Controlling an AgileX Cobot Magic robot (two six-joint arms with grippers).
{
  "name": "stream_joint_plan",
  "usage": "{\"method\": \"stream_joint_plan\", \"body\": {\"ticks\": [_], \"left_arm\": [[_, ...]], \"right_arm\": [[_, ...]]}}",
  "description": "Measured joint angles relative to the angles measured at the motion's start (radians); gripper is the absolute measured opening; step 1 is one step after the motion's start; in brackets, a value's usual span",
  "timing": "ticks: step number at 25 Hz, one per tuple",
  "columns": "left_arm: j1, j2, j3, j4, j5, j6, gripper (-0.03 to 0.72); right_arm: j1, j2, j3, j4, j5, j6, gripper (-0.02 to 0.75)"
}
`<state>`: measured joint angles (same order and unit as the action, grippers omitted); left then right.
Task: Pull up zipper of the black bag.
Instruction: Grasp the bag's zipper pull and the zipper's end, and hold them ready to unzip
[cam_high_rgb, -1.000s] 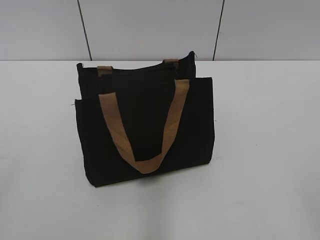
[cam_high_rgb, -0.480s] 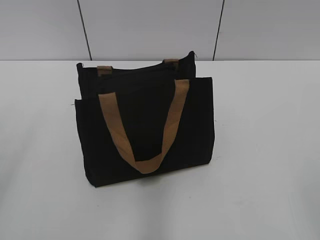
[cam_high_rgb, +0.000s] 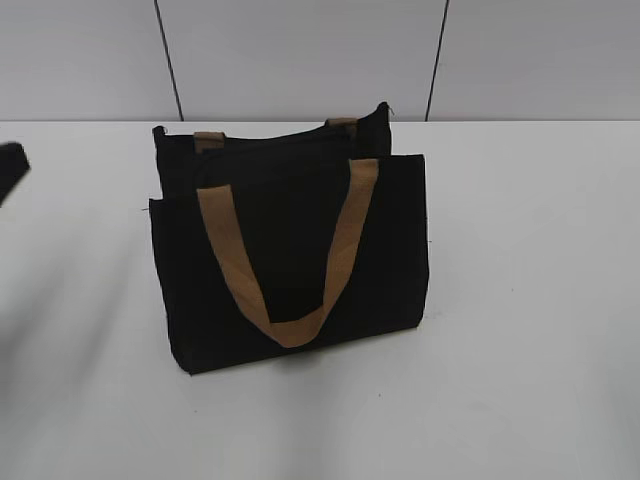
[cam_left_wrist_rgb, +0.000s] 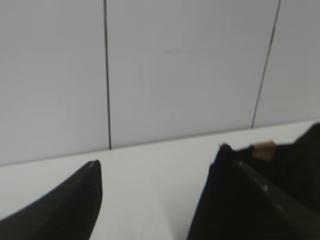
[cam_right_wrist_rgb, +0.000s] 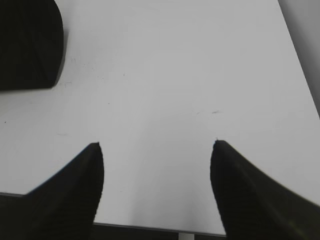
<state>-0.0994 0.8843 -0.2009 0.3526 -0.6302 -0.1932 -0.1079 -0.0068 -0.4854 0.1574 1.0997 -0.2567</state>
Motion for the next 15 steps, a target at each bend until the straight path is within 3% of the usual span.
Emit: {"method": "stream_joint_plan", "body": {"ticks": [5, 15], "left_arm": [[0.0, 0.315, 0.001, 0.163, -0.123, -0.028, 0.591], [0.0, 0.767, -0.036, 0.288, -0.331, -0.046, 0.591]], "right_arm": [[0.0, 0.0, 0.0, 0.0, 0.0, 0.0, 0.518], [0.0, 0.0, 0.0, 0.0, 0.0, 0.0, 0.518]]}}
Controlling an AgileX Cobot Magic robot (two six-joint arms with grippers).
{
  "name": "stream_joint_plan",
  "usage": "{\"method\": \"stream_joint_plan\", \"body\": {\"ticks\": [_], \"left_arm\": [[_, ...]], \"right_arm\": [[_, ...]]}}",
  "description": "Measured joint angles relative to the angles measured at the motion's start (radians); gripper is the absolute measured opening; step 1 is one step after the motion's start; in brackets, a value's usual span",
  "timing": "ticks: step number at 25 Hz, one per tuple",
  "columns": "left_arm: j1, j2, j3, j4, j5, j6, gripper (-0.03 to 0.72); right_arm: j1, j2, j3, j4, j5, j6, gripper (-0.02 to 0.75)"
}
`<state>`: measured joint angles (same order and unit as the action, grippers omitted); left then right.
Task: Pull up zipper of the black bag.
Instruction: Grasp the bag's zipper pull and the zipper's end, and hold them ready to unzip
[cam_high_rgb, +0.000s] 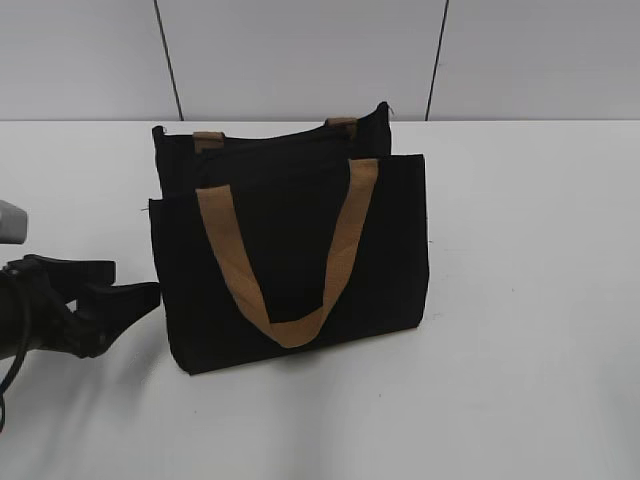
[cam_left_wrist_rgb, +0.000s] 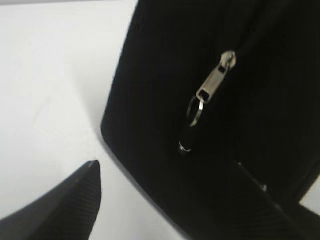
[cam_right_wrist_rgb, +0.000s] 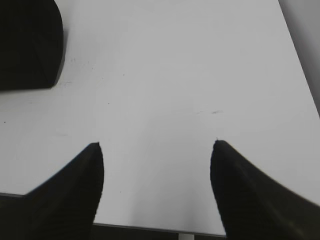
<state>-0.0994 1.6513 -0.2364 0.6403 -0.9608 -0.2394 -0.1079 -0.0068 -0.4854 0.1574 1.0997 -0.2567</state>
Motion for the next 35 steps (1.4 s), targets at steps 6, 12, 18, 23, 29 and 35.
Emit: {"method": "stream_joint_plan", "body": {"ticks": [6, 12, 18, 23, 29, 35], "left_arm": [[0.0, 0.108, -0.076, 0.103, -0.01, -0.033, 0.591], [0.0, 0.181, -0.135, 0.205, -0.011, -0.044, 0.591], [0.0, 0.203, -0.178, 0.233, -0.006, -0.049, 0.591], [0.0, 0.245, -0.232, 0.255, -0.006, -0.059, 0.58], [0.0, 0.306, -0.298, 0.267, -0.006, -0.061, 0.54], [0.0, 0.312, -0.327, 0.274, -0.012, -0.063, 0.394]], "right_arm": [[0.0, 0.0, 0.0, 0.0, 0.0, 0.0, 0.518], [0.0, 0.0, 0.0, 0.0, 0.0, 0.0, 0.518], [0.0, 0.0, 0.0, 0.0, 0.0, 0.0, 0.518], [0.0, 0.0, 0.0, 0.0, 0.0, 0.0, 0.518], [0.0, 0.0, 0.0, 0.0, 0.0, 0.0, 0.518], [0.0, 0.0, 0.0, 0.0, 0.0, 0.0, 0.518]]}}
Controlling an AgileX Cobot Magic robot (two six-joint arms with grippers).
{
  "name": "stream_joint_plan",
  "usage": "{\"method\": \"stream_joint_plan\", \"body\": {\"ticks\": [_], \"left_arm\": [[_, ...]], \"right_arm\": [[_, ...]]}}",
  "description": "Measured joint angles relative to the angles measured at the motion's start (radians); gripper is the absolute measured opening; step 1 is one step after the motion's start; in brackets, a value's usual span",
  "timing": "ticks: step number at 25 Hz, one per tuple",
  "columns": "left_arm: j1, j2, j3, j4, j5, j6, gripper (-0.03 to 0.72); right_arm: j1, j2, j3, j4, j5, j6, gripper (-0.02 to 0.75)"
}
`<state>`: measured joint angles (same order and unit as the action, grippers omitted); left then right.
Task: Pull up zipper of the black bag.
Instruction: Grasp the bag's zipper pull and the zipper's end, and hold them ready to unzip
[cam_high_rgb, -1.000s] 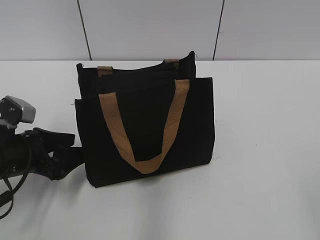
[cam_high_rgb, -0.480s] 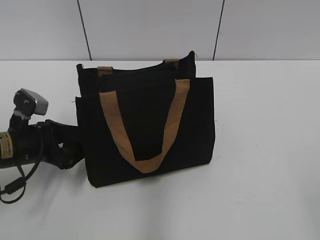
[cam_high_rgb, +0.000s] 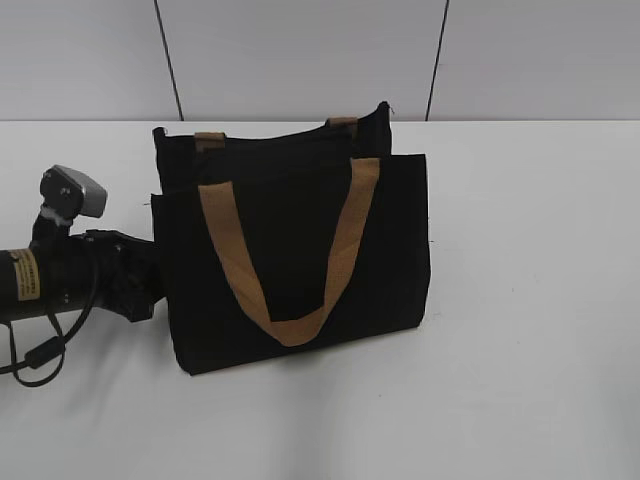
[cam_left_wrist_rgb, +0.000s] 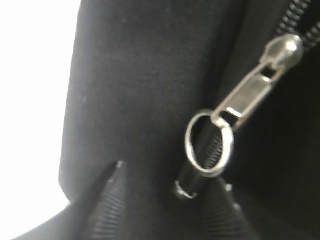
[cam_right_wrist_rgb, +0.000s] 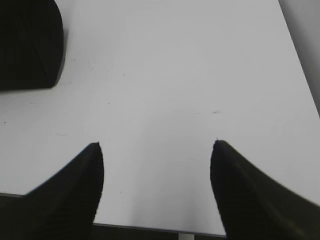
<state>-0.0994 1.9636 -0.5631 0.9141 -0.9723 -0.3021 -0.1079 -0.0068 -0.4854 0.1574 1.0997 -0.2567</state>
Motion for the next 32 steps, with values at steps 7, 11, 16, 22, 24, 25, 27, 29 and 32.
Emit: {"method": "stream_joint_plan", "body": {"ticks": [7, 11, 16, 22, 24, 25, 27, 29, 32], "left_arm": [[0.0, 0.0, 0.0, 0.003, 0.003, 0.0, 0.046], [0.0, 0.0, 0.0, -0.014, 0.004, 0.0, 0.022], [0.0, -0.035, 0.0, -0.019, 0.03, -0.059, 0.022], [0.0, -0.229, 0.0, 0.024, 0.219, -0.205, 0.022], [0.0, -0.295, 0.0, 0.035, 0.253, -0.211, 0.022], [0.0, -0.331, 0.0, 0.04, 0.263, -0.214, 0.022], [0.0, -0.401, 0.001, 0.049, 0.265, -0.219, 0.021], [0.0, -0.459, 0.001, 0.064, 0.265, -0.247, 0.021], [0.0, -0.531, 0.001, 0.131, 0.267, -0.294, 0.021]], "right_arm": [[0.0, 0.0, 0.0, 0.0, 0.0, 0.0, 0.518], [0.0, 0.0, 0.0, 0.0, 0.0, 0.0, 0.518], [0.0, 0.0, 0.0, 0.0, 0.0, 0.0, 0.518], [0.0, 0.0, 0.0, 0.0, 0.0, 0.0, 0.518], [0.0, 0.0, 0.0, 0.0, 0.0, 0.0, 0.518], [0.0, 0.0, 0.0, 0.0, 0.0, 0.0, 0.518], [0.0, 0.0, 0.0, 0.0, 0.0, 0.0, 0.518], [0.0, 0.0, 0.0, 0.0, 0.0, 0.0, 0.518], [0.0, 0.0, 0.0, 0.0, 0.0, 0.0, 0.518]]}}
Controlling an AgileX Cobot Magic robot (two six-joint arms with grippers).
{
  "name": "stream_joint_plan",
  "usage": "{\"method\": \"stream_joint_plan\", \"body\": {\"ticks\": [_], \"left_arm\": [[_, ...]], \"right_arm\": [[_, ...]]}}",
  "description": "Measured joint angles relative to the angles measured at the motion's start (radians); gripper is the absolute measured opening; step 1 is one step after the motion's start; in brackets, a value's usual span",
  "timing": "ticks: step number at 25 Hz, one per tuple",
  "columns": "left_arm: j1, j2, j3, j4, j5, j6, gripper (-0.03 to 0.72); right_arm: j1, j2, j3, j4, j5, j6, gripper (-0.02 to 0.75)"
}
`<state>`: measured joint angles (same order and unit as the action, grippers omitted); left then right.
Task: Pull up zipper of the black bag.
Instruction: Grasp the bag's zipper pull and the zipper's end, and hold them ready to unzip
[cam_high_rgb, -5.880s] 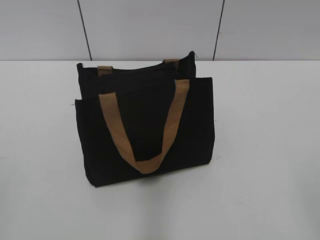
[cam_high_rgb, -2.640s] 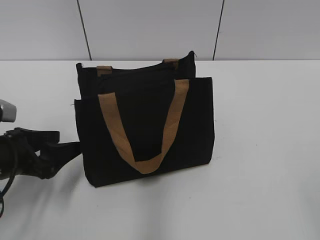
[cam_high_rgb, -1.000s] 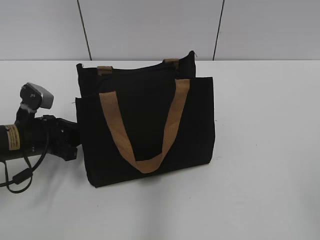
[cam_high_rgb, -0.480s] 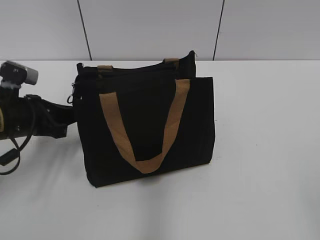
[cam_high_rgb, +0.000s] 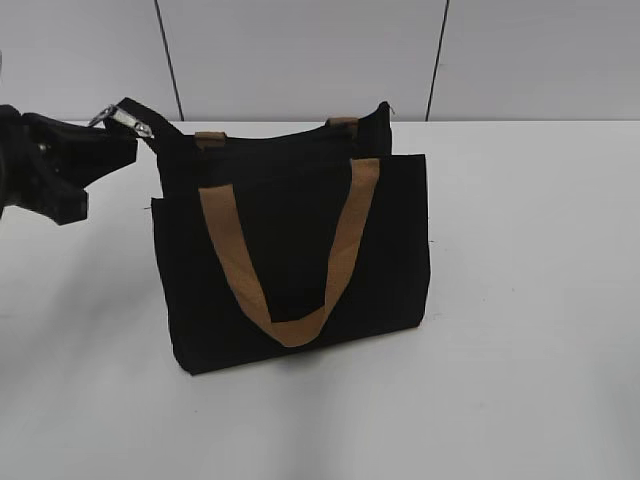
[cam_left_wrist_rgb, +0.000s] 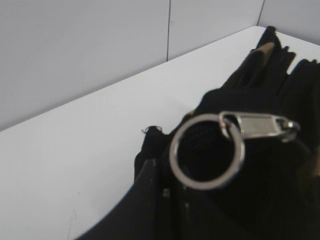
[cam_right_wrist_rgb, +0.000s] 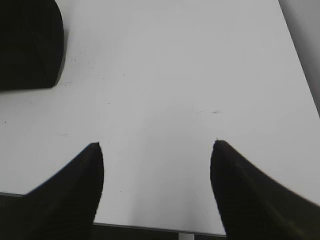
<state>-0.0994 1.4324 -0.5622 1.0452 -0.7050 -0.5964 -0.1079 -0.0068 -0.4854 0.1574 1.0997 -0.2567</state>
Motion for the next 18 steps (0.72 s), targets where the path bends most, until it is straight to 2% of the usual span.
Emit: {"method": "stream_joint_plan", "body": {"ticks": [5, 14, 18], "left_arm": [[0.0, -0.098, 0.0, 0.11, 0.001, -0.016, 0.021], [0.0, -0.206, 0.0, 0.206, 0.001, -0.073, 0.021], [0.0, -0.208, 0.0, 0.215, 0.0, -0.076, 0.021]], "right_arm": [[0.0, 0.0, 0.0, 0.0, 0.0, 0.0, 0.518], [0.0, 0.0, 0.0, 0.0, 0.0, 0.0, 0.518], [0.0, 0.0, 0.0, 0.0, 0.0, 0.0, 0.518]]}}
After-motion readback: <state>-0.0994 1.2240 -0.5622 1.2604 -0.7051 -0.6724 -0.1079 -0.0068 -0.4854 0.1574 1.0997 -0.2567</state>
